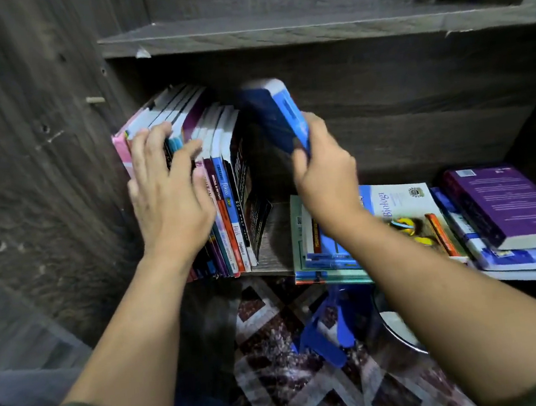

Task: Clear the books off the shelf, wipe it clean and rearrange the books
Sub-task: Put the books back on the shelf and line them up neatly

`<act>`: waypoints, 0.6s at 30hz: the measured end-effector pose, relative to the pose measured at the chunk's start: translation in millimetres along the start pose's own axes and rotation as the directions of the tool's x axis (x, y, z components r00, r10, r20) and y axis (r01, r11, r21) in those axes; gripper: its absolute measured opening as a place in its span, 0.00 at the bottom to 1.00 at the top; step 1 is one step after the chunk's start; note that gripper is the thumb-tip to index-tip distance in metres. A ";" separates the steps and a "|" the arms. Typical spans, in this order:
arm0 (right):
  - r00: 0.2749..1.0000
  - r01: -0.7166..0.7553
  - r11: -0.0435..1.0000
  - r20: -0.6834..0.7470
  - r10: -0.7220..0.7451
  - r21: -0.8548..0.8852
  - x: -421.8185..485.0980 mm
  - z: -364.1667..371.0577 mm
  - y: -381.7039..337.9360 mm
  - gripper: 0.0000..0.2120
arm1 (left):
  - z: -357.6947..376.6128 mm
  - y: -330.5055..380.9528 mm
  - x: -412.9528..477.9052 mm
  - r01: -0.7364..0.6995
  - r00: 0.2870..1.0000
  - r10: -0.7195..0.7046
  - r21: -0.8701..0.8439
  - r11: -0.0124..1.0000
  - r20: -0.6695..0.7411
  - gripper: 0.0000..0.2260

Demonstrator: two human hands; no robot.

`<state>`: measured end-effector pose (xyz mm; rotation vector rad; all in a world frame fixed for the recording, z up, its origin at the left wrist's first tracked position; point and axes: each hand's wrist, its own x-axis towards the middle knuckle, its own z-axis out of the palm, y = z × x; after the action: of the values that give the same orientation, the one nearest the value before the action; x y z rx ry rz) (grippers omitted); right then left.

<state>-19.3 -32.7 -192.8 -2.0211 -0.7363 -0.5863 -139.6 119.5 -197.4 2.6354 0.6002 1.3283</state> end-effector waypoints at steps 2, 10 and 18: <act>0.993 -0.058 0.969 -0.087 0.081 0.241 -4.8 21.4 -17.7 0.22 | 1.1 0.4 -0.2 0.001 1.000 -0.001 -0.012 1.000 -0.016 0.18; 0.971 -0.229 0.863 0.039 0.238 0.450 -50.2 105.6 -20.0 0.21 | 6.1 -0.4 0.0 0.012 0.999 -0.013 -0.017 1.000 -0.044 0.21; 0.821 -0.145 0.924 0.565 -0.087 0.353 -43.8 87.9 22.3 0.35 | 7.5 5.7 -0.3 0.043 0.999 -0.044 -0.031 0.999 -0.033 0.18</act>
<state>-24.4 20.9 -277.9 -1.8268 -1.0756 0.2126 -132.1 114.6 -200.5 2.5666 0.6330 1.3607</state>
